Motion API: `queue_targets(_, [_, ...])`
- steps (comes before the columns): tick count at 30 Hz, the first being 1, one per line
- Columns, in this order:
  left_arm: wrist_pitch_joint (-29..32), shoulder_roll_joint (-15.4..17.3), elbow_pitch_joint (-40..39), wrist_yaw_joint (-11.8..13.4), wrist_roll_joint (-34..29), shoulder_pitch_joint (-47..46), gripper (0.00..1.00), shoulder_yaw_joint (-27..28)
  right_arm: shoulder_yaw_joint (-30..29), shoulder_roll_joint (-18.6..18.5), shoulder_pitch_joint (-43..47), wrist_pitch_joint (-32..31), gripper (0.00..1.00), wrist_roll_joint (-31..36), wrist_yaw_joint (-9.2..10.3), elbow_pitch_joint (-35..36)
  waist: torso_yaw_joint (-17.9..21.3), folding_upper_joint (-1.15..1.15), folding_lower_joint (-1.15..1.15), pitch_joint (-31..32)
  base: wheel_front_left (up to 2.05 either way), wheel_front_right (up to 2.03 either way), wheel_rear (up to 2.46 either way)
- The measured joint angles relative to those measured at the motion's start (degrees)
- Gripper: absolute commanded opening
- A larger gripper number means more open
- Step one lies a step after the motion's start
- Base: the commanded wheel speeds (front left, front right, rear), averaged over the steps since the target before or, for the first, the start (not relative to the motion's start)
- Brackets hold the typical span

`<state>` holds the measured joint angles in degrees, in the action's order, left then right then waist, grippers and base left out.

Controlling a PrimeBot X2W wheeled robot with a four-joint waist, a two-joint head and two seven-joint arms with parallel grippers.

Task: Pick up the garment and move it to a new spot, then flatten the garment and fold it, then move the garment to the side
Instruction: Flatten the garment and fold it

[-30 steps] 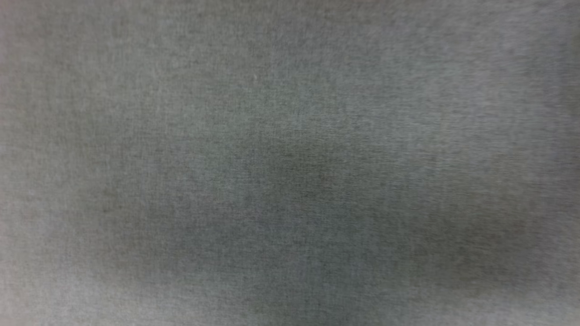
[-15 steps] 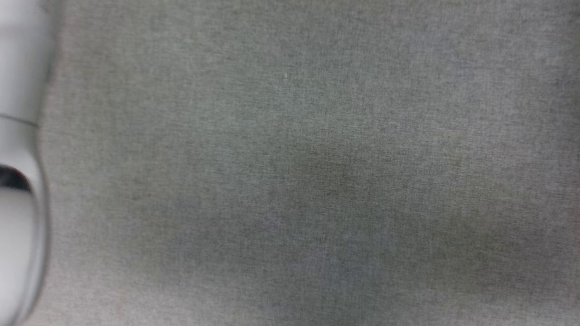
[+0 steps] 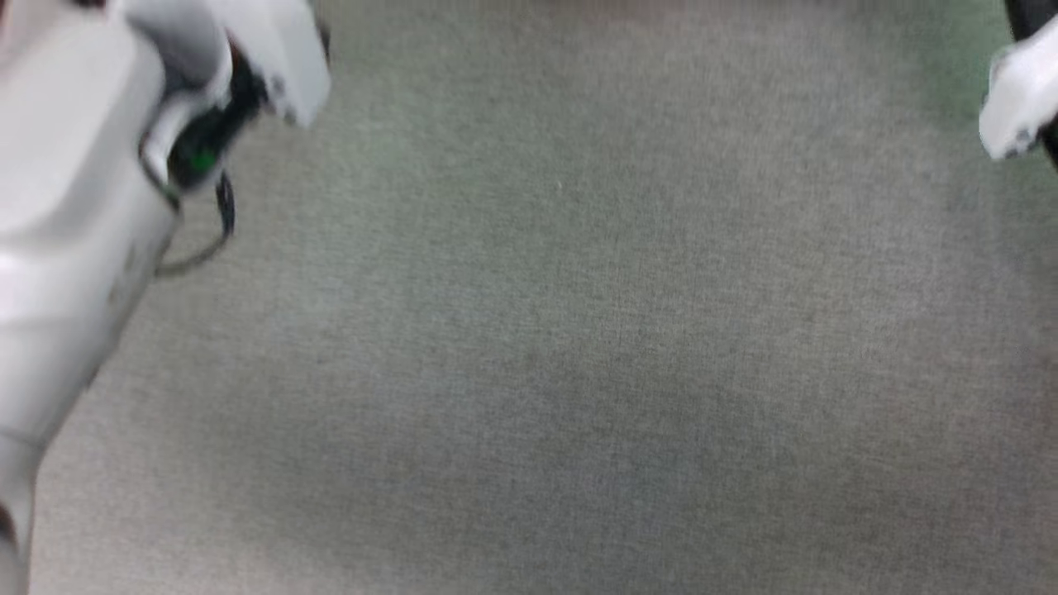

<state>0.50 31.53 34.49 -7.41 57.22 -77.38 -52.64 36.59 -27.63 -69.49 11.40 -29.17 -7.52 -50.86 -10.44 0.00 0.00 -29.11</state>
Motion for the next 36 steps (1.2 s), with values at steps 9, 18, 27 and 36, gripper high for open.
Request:
queue_targets(9, [1.4, 8.5, -14.4, 2.6, 4.0, 17.2, 0.00, -3.4, 7.4, -13.0, 17.6, -3.9, 0.00, -15.2, 0.00, 17.2, -0.6, 0.00, 0.00, 7.6, 0.00, 0.00, 0.00])
queue_targets(18, [1.1, 18.0, -33.4, 13.2, 8.2, 35.2, 0.00, -5.7, 9.8, -21.6, 32.5, -5.7, 0.00, -22.9, 0.00, 27.5, -0.6, 0.00, 0.00, 14.6, 0.00, 0.00, 0.00])
queue_targets(27, [1.0, 24.7, -46.8, 23.8, 14.7, 50.5, 0.00, -8.1, 10.9, -27.9, 44.0, -8.0, 0.00, -28.0, 0.00, 35.2, -0.5, 0.00, 0.00, 19.6, 0.00, 0.00, 0.00])
queue_targets(36, [-2.4, 28.8, -54.9, 31.3, 20.2, 61.0, 0.00, -8.7, 10.3, -31.4, 54.5, -10.0, 0.00, -32.3, 0.00, 41.4, -0.9, 0.00, 0.00, 21.8, 0.00, 0.00, 0.00])
